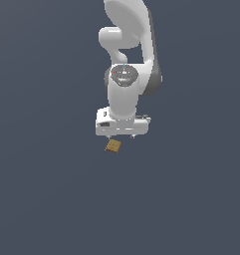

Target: Pick up the object and move it to a goal position.

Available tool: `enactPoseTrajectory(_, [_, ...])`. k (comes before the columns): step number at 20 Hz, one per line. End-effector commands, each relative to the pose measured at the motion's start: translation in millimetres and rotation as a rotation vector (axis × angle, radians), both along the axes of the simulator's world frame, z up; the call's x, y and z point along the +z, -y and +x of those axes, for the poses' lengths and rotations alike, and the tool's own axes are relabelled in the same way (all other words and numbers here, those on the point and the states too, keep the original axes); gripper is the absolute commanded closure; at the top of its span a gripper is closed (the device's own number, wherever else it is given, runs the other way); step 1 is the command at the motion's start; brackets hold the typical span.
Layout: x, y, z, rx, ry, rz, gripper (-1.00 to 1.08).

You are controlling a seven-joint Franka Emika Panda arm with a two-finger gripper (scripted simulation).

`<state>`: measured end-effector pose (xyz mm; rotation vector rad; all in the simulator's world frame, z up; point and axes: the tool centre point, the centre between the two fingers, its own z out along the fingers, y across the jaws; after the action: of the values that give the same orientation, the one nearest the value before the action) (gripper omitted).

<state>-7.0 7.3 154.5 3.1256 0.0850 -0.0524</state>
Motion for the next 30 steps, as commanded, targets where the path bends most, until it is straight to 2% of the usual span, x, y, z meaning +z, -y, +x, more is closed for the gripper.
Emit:
enactPoseTrajectory(1, [0, 0, 0, 0.000, 0.000, 0.000, -0.92])
enactPoseTrajectory(9, [12, 22, 2, -0.027, -0.001, 0.002, -0.92])
enactPoseTrajectory(16, [7, 22, 1, -0.044, 0.001, 0.003, -0.92])
enactPoseTrajectory(22, [-16, 26, -4, -0.118, 0.008, 0.007, -0.92])
enactPoseTrajectory(30, [-63, 35, -20, -0.289, 0.024, 0.010, -0.92])
